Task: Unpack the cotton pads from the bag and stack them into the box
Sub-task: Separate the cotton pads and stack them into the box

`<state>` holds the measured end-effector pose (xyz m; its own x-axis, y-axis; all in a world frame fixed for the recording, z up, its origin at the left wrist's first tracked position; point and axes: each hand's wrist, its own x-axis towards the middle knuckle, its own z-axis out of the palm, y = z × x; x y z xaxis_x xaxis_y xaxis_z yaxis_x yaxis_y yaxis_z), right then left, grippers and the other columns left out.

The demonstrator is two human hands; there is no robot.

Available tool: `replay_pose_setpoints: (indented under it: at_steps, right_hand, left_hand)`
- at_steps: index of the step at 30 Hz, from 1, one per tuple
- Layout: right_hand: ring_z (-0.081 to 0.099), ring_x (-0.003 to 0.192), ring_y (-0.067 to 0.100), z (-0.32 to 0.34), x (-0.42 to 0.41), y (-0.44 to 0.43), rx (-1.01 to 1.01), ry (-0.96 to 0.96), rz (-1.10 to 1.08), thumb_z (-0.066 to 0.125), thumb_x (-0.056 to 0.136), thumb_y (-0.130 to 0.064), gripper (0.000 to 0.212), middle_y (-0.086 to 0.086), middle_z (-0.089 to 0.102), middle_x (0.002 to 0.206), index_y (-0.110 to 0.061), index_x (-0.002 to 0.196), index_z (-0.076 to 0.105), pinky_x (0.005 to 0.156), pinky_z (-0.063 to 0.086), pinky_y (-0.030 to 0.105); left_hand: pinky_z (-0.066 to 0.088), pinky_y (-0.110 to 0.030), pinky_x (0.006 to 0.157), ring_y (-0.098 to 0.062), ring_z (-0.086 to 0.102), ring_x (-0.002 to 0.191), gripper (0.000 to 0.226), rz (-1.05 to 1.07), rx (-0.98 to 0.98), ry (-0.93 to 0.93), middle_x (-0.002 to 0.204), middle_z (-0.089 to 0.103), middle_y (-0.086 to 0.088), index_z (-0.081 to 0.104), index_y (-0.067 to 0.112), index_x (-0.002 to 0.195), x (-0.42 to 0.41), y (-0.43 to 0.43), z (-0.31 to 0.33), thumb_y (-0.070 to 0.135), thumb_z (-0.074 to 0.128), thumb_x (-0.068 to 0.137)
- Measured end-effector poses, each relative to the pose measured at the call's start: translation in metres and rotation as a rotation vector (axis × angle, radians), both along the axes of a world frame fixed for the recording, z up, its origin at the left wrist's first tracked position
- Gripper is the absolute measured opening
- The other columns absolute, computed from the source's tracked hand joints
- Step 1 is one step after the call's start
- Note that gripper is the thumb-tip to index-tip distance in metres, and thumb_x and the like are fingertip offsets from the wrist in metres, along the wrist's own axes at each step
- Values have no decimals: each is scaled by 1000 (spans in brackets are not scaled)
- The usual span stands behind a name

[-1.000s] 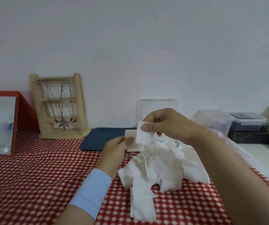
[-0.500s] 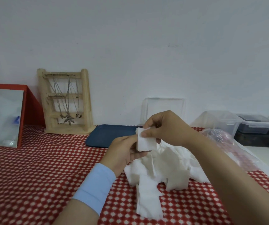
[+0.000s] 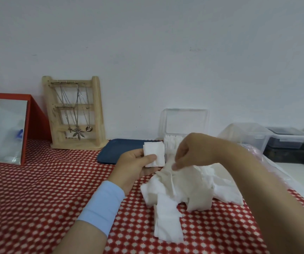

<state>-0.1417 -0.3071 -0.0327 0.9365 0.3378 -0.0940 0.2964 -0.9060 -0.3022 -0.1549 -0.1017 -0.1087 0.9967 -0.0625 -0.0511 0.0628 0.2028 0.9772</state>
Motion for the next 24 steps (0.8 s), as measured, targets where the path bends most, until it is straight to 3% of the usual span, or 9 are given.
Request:
replay_pose_setpoints:
  at_steps: [3, 8, 10, 12, 15, 19, 21, 24]
  right_hand:
    - [61, 85, 0, 2, -6, -5, -207, 101, 24, 86, 71, -47, 41, -23, 65, 89, -31, 108, 77, 85, 51, 25]
    - [64, 75, 1, 9, -1, -13, 111, -15, 42, 83, 79, -26, 15, -19, 70, 81, -37, 87, 77, 67, 55, 20]
    - [58, 58, -4, 12, -1, -18, 259, -13, 56, 81, 82, -22, 12, -19, 69, 68, -33, 88, 80, 50, 44, 11]
    - [52, 50, -5, 15, -3, -22, 392, 45, 79, 78, 86, -19, 12, -16, 66, 62, -28, 94, 81, 43, 36, 9]
    - [52, 53, -3, 12, -2, -18, 460, 107, 85, 79, 86, -22, 14, -16, 64, 62, -26, 99, 80, 47, 38, 11]
    - [72, 67, 17, -5, 6, -13, 286, 174, 42, 82, 81, -27, 14, -7, 77, 76, -26, 95, 79, 60, 44, 27]
    - [76, 71, 16, -14, 10, -10, 223, 178, 7, 81, 83, -18, 13, -7, 77, 77, -20, 95, 78, 58, 47, 24]
    - [75, 68, 13, -19, 13, -6, 226, 142, -27, 81, 82, -9, 22, -7, 74, 78, -20, 100, 76, 54, 48, 20]
  left_hand:
    - [62, -27, 71, -23, 77, 94, 18, 21, -19, 10, 106, 78, -12, 73, 5, 112, 1, -1, 0, 6, 67, 95]
    - [63, -29, 70, -26, 77, 92, 17, 54, -56, 32, 102, 79, -14, 73, 3, 107, 0, -2, 0, 15, 65, 98]
    - [62, -29, 69, -25, 77, 91, 14, 121, -54, 13, 100, 79, -13, 74, 4, 100, 1, -1, -1, 15, 65, 98]
    - [62, -29, 69, -26, 77, 93, 13, 182, -35, -11, 100, 79, -12, 76, 5, 96, 4, 0, -2, 14, 66, 98]
    - [63, -35, 75, -28, 75, 98, 14, 214, 30, -24, 102, 78, -12, 78, 7, 96, 5, 1, -4, 17, 68, 96]
    - [63, -34, 76, -26, 74, 95, 20, 284, 113, -79, 100, 77, -14, 76, 2, 95, 4, 0, -3, 18, 65, 98]
    - [62, -31, 73, -23, 72, 94, 18, 318, 139, -106, 100, 76, -11, 75, 6, 94, 4, 2, -1, 19, 64, 99]
    - [61, -32, 65, -28, 76, 88, 16, 84, -84, -31, 98, 78, -14, 71, 5, 106, 0, 2, 6, 16, 59, 101]
